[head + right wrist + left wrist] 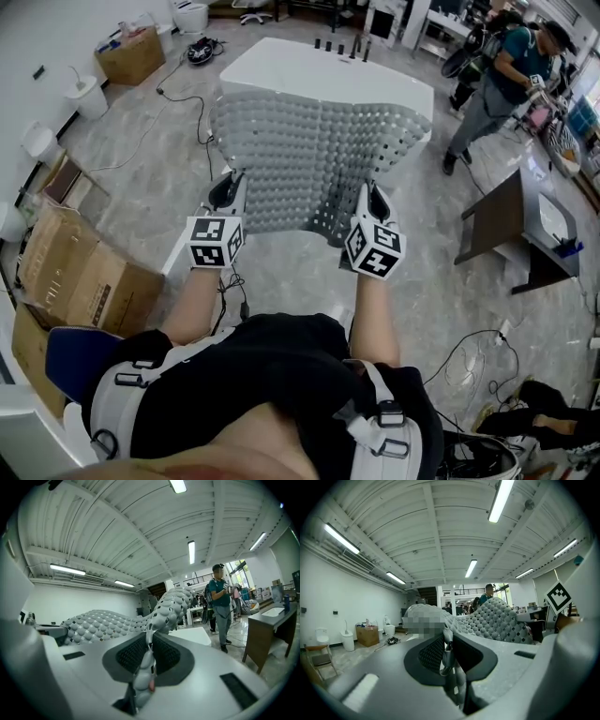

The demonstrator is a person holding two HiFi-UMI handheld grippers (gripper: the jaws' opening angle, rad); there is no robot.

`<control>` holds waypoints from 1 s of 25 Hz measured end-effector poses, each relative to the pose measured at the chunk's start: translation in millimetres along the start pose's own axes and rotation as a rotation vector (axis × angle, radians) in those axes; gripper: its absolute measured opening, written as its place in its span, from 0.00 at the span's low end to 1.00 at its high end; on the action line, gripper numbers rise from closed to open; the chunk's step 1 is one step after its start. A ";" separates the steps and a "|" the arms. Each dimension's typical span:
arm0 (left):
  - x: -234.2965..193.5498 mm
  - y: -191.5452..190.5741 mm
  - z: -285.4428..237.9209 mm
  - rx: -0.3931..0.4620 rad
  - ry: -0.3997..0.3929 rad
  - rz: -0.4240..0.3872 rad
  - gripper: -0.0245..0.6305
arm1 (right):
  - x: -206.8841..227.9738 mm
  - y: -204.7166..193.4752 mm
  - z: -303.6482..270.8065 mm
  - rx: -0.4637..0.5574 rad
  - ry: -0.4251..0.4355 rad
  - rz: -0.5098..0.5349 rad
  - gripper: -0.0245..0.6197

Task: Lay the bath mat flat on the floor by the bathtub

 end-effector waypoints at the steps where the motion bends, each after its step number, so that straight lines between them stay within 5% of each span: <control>1: -3.6 -1.0 -0.1 0.000 0.003 0.002 0.12 | -2.5 -0.7 -1.8 0.002 0.000 0.001 0.11; 14: -21.6 -20.6 -32.3 -0.018 0.019 0.008 0.12 | 0.0 -15.7 -49.2 -0.018 0.012 -0.005 0.11; 25: -52.9 -32.8 -161.3 -0.044 0.021 -0.002 0.12 | 25.1 -16.9 -187.8 -0.058 0.037 -0.021 0.11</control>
Point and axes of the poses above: the fingertips, and each gripper's own axes: z backward along the fingers, x to its right, y out of its top, the point moved 5 cm from there along z, backward along the fingers, and after that the axes turned 6 degrees about -z, right-handed, at the moved point
